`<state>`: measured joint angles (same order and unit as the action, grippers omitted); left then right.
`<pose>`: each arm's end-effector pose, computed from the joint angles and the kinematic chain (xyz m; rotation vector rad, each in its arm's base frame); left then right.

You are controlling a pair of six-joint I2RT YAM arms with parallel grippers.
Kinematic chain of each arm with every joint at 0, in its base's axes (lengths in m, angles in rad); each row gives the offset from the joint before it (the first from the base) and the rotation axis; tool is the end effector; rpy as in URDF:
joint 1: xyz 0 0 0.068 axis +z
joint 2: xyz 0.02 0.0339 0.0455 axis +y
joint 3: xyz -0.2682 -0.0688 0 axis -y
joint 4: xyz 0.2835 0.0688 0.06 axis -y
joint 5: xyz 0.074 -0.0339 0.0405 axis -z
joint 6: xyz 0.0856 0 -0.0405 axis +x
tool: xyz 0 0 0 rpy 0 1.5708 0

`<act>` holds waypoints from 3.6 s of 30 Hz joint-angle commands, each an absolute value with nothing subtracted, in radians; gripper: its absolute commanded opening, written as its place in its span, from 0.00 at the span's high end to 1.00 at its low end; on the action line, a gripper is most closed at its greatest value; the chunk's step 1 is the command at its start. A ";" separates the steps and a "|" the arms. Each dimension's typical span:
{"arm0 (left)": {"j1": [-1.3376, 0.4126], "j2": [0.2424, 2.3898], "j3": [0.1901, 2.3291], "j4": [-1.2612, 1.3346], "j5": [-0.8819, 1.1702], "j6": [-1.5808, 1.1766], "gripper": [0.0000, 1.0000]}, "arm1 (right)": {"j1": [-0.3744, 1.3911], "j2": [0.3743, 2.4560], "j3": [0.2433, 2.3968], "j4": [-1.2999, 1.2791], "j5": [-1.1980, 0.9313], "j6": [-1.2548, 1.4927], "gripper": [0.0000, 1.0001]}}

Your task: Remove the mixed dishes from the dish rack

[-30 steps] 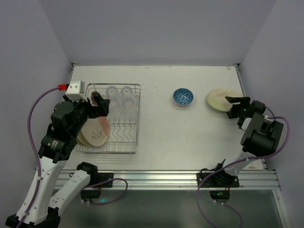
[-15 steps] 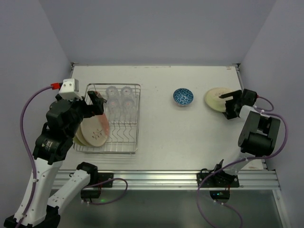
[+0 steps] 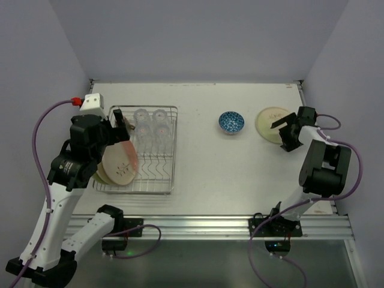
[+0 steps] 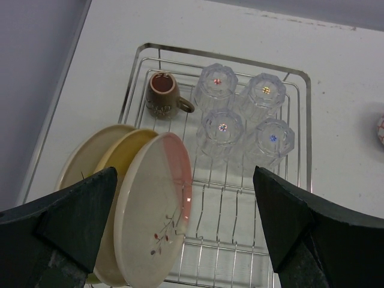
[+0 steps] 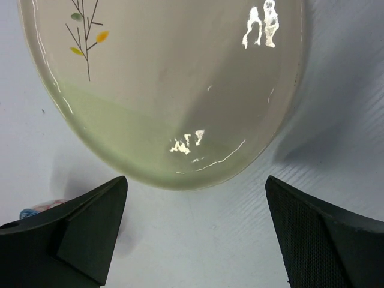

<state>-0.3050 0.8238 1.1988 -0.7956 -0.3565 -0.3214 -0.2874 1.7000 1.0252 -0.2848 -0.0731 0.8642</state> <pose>0.2192 -0.0377 0.4070 -0.2438 1.9487 -0.0552 0.3900 -0.1088 0.1187 1.3678 2.1612 0.3191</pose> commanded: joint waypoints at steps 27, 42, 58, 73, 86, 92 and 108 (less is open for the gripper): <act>-0.298 1.011 1.100 -0.930 -0.538 -0.440 0.14 | -0.133 0.888 0.667 -0.080 -0.674 0.741 0.01; -0.285 1.025 1.028 -0.962 -0.557 -0.494 0.14 | -0.133 0.825 0.653 -0.044 -0.765 0.784 0.01; -0.268 0.960 0.983 -0.856 -0.310 -0.436 0.39 | -0.133 0.805 0.626 -0.017 -0.796 0.807 0.01; -0.268 0.951 0.985 -0.810 -0.245 -0.397 0.74 | -0.133 0.801 0.620 -0.006 -0.804 0.824 0.01; -0.270 0.973 1.085 -0.795 -0.261 -0.299 1.00 | -0.133 0.804 0.603 0.035 -0.811 0.859 0.02; -0.270 0.917 1.115 -0.772 -0.308 -0.298 1.00 | -0.133 0.810 0.604 0.041 -0.816 0.870 0.02; -0.270 0.828 1.173 -0.747 -0.336 -0.351 1.00 | -0.132 0.807 0.586 0.074 -0.815 0.902 0.02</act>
